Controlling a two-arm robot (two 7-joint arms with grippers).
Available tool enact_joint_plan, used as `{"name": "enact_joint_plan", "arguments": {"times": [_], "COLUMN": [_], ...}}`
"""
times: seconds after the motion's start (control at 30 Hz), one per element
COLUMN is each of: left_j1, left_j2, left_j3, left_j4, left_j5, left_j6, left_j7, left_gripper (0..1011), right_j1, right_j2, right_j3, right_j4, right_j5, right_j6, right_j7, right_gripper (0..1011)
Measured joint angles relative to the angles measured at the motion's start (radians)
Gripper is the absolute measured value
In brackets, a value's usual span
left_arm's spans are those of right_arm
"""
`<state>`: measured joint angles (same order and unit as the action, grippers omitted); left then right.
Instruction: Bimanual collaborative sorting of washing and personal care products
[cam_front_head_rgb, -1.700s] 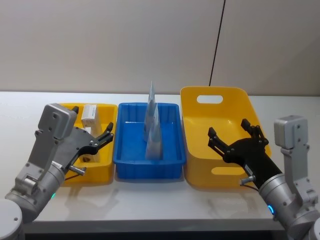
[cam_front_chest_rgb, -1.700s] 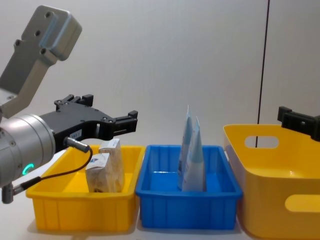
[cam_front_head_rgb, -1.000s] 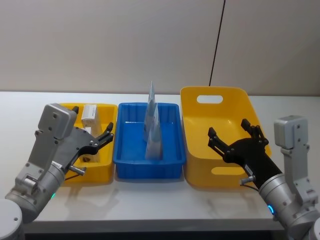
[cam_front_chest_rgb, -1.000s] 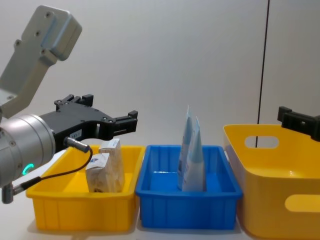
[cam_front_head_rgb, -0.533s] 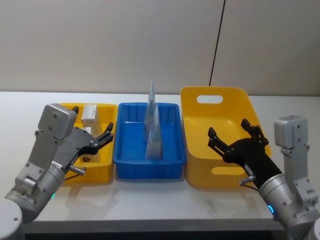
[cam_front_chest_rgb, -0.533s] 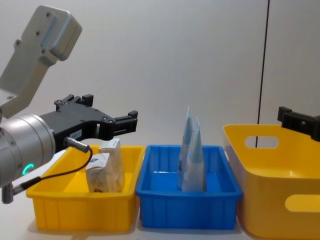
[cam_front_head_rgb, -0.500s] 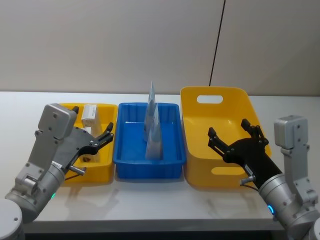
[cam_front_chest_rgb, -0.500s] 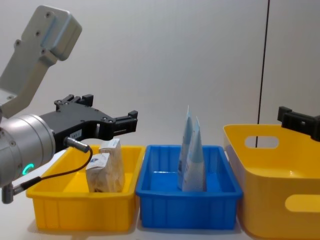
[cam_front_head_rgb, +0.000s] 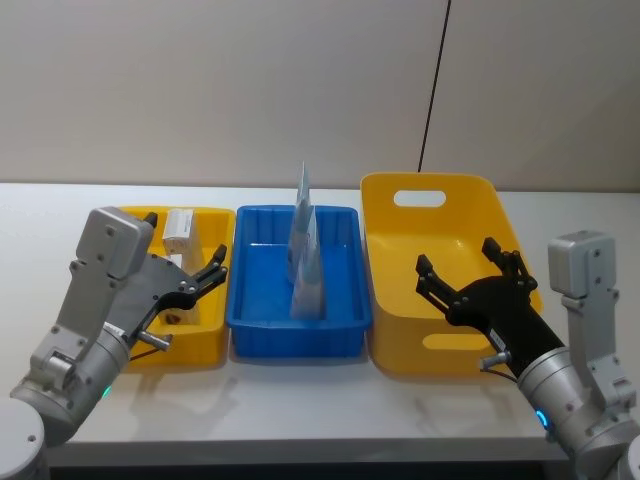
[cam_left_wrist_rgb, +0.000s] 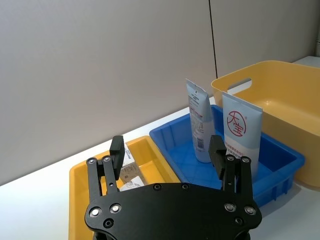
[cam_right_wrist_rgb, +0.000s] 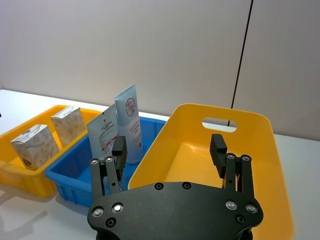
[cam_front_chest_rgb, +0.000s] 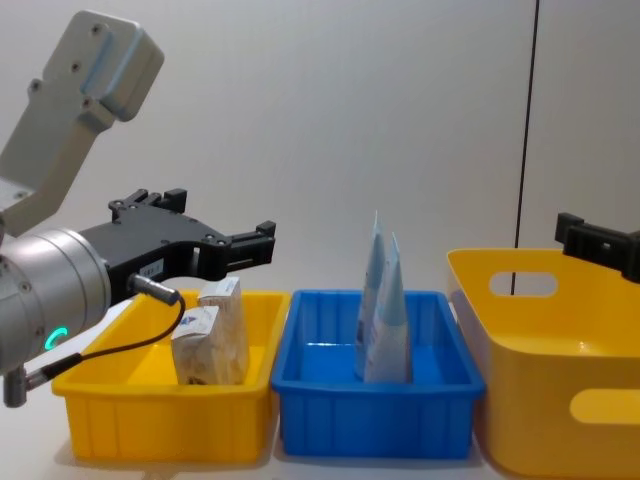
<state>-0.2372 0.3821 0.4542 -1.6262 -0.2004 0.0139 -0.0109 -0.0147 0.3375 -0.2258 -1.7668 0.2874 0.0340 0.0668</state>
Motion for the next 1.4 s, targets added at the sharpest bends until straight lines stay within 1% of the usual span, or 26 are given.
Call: {"name": "enact_joint_plan", "arguments": {"times": [1.1, 1.2, 1.4], "left_j1": [0.000, 0.000, 0.004], "left_j2": [0.000, -0.001, -0.003], "left_j3": [0.000, -0.001, -0.008], "left_j4": [0.000, -0.001, -0.012], "left_j5": [0.000, 0.000, -0.012], "left_j6": [0.000, 0.007, 0.054], "left_j7": [0.000, -0.001, -0.003], "left_gripper": [1003, 1002, 1002], "right_j1": [0.000, 0.000, 0.000], "right_j2": [0.000, 0.000, 0.000], "right_j3": [0.000, 0.000, 0.000], "right_j4": [0.000, 0.000, 0.000], "right_j5": [0.000, 0.000, 0.000], "right_j6": [0.000, 0.000, 0.000], "right_j7": [0.000, 0.000, 0.000], "right_gripper": [1002, 1002, 1002]}}
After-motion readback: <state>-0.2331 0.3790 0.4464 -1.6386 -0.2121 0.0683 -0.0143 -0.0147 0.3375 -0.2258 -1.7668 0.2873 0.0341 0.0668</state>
